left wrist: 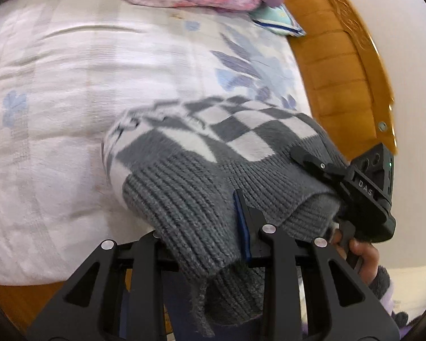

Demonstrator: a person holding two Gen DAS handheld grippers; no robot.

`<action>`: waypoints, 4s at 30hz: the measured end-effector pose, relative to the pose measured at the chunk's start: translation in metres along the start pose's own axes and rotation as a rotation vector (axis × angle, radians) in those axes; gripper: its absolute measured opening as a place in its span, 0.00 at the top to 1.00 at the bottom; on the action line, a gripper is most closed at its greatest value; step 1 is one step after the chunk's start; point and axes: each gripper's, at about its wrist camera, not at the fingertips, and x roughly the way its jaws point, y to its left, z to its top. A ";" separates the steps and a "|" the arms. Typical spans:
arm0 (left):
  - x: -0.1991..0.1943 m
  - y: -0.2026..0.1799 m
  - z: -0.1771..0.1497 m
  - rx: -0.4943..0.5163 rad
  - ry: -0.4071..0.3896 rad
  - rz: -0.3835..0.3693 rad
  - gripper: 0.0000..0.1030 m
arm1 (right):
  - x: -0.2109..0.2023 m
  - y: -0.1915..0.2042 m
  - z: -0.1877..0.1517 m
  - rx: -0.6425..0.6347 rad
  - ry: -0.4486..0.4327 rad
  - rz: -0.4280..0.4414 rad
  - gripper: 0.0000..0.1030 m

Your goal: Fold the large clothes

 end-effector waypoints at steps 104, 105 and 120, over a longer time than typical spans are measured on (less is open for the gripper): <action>-0.079 -0.165 0.031 0.157 -0.495 0.605 0.05 | -0.065 0.174 0.009 -0.741 -0.179 -0.519 0.08; -0.087 -0.161 0.026 0.162 -0.496 0.604 0.05 | -0.066 0.180 0.002 -0.737 -0.182 -0.517 0.08; -0.198 -0.157 -0.062 0.259 -0.621 0.570 0.05 | -0.107 0.252 -0.107 -0.778 -0.313 -0.499 0.08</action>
